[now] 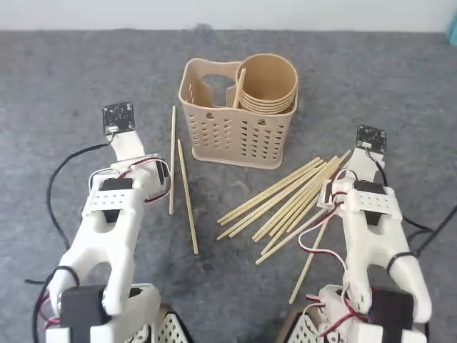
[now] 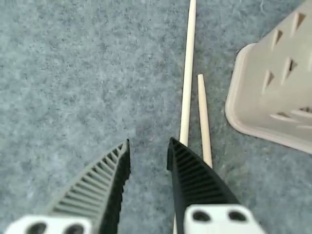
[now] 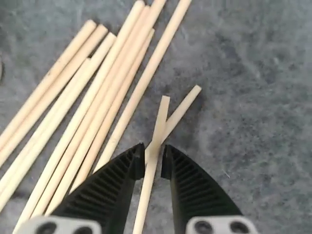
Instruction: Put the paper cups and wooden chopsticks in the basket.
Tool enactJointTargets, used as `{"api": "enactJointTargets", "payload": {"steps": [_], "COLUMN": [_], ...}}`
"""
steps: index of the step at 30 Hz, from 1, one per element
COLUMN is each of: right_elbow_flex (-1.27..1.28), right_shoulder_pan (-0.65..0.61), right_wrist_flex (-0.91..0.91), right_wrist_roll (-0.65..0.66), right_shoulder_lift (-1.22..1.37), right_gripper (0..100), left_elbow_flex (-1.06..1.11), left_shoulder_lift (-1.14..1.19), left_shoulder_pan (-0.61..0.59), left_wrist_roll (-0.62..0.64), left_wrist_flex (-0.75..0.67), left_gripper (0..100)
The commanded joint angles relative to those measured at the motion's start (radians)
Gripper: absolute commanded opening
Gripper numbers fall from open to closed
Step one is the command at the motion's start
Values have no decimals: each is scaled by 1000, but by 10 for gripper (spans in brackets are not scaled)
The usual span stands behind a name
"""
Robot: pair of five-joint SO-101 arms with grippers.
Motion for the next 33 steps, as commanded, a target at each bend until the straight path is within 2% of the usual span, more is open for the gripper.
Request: {"api": "enactJointTargets", "payload": {"steps": [1,9,13,18,26,33], "right_elbow_flex": [-55,-78,-127,-135,-135,-212], "right_shoulder_pan": [15,-48,-47,-39,-33,77], "right_wrist_flex": [-18,4,65,65,117,314], "right_wrist_roll": [-11,54,52,52,54,58], "right_shoulder_lift": [4,41,91,101,96,-165], "right_gripper": [87,83,81,8,8,8], "left_elbow_flex": [-42,-42,-42,-30,-30,-30], "left_shoulder_lift": [-3,-3,-3,-3,-5,-5], "left_shoulder_pan": [-5,-5,-5,-6,-6,-6], "left_wrist_roll": [3,3,3,3,3,3], "left_wrist_flex": [-28,-26,-25,-29,-29,-31], "left_gripper": [123,123,123,123,123,123]}}
